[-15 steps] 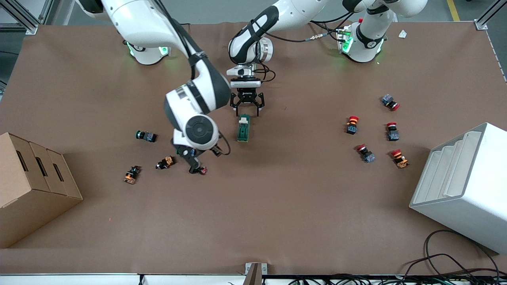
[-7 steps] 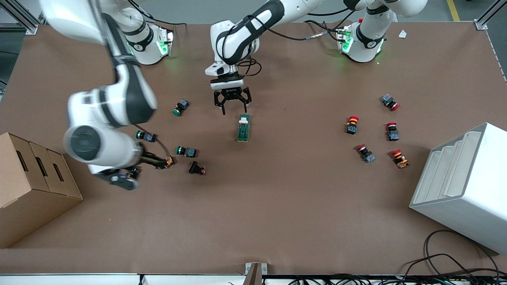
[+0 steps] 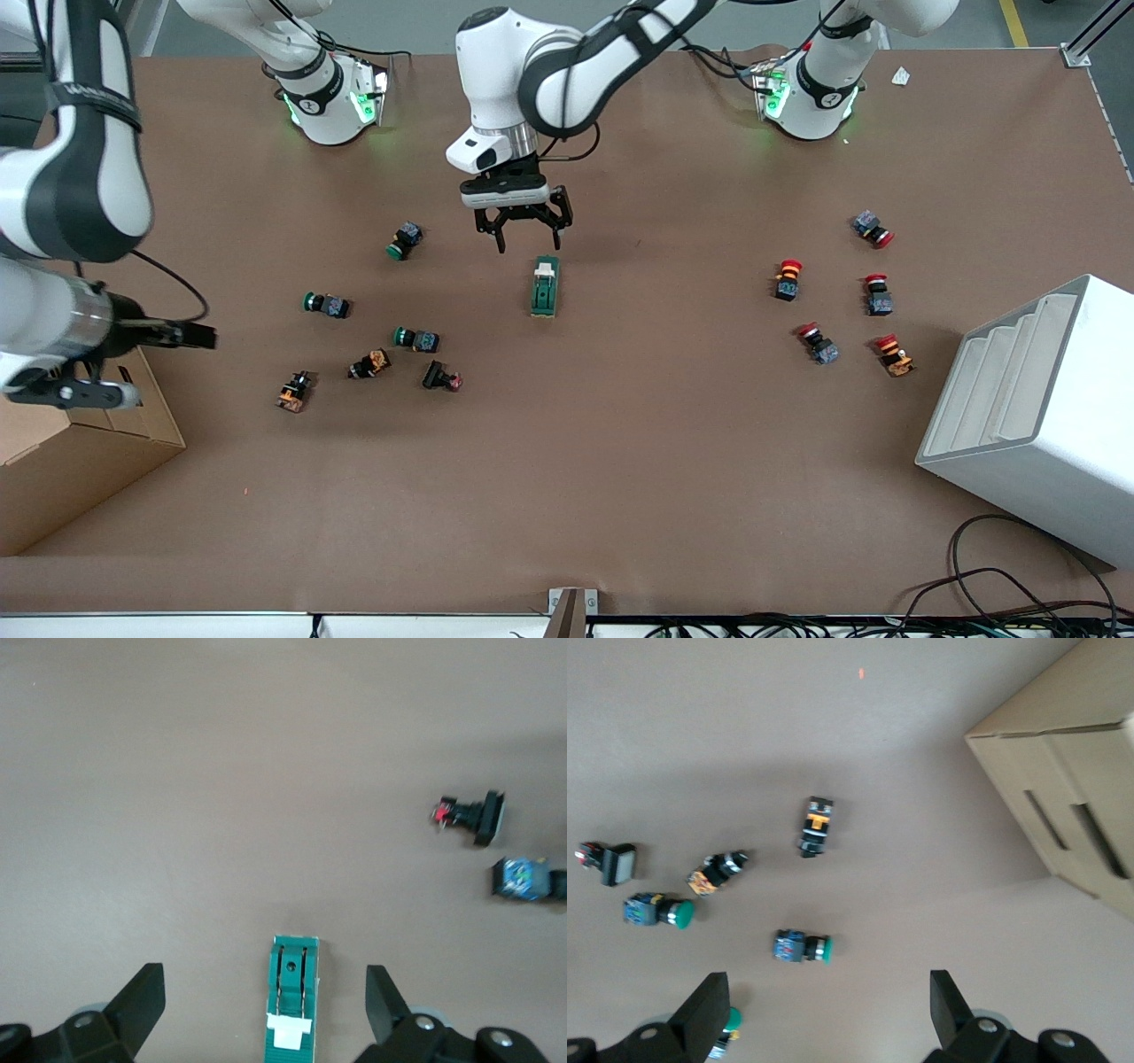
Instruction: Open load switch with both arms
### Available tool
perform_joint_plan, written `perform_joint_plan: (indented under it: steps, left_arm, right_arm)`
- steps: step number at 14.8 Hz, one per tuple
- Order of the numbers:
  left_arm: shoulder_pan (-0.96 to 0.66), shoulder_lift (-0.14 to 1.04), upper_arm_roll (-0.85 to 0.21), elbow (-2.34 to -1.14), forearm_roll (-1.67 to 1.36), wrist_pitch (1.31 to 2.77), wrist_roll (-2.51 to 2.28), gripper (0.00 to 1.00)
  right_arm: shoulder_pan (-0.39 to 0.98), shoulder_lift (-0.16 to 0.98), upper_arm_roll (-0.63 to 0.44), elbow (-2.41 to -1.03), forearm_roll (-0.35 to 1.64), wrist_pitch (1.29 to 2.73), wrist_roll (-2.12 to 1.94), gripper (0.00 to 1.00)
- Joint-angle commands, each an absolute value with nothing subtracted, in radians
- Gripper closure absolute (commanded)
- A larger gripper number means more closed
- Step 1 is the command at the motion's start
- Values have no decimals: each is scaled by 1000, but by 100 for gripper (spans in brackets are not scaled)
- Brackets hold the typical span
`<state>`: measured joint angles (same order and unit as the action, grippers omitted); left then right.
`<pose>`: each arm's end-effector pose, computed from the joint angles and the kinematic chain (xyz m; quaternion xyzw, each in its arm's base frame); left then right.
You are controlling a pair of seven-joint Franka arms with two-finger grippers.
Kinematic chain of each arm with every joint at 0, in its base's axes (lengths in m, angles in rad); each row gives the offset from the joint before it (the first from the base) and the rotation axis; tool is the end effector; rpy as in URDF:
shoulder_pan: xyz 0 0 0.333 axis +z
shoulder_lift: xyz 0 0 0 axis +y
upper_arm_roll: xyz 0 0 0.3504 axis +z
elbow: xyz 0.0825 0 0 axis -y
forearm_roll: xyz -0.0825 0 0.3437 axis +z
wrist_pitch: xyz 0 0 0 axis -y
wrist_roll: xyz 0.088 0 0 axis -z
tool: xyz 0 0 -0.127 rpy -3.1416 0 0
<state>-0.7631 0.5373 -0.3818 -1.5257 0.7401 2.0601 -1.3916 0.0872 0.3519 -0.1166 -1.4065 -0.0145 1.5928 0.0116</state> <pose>0.3694 -0.5817 0.4027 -0.9723 0.0199 -0.2281 0.0464 0.6167 -0.0084 0.5120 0.9961 -0.0178 -0.0818 0.0268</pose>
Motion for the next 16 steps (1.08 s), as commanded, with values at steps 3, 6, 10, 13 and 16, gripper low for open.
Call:
perform_joint_plan:
  steps: [3, 6, 10, 13, 16]
  left_arm:
    - [-675, 538, -382, -1335, 542, 1899, -1062, 0]
    - [-586, 486, -383, -1333, 451, 1884, -976, 0]
    - [-528, 420, -382, -1332, 414, 1761, -824, 0]
    - [-473, 384, -383, -1332, 355, 1698, -819, 0]
    - [-388, 341, -383, -1330, 278, 1689, -766, 0]
  right_arm:
    - [26, 308, -92, -1416, -55, 1569, -67, 0]
    - [-12, 308, -91, -1391, -49, 1566, -78, 0]
    - [-15, 310, -89, -1388, -48, 1549, -77, 0]
    - [-14, 316, -86, -1339, -51, 1493, -77, 0]
    - [-6, 316, -86, -1339, -55, 1480, -77, 0]
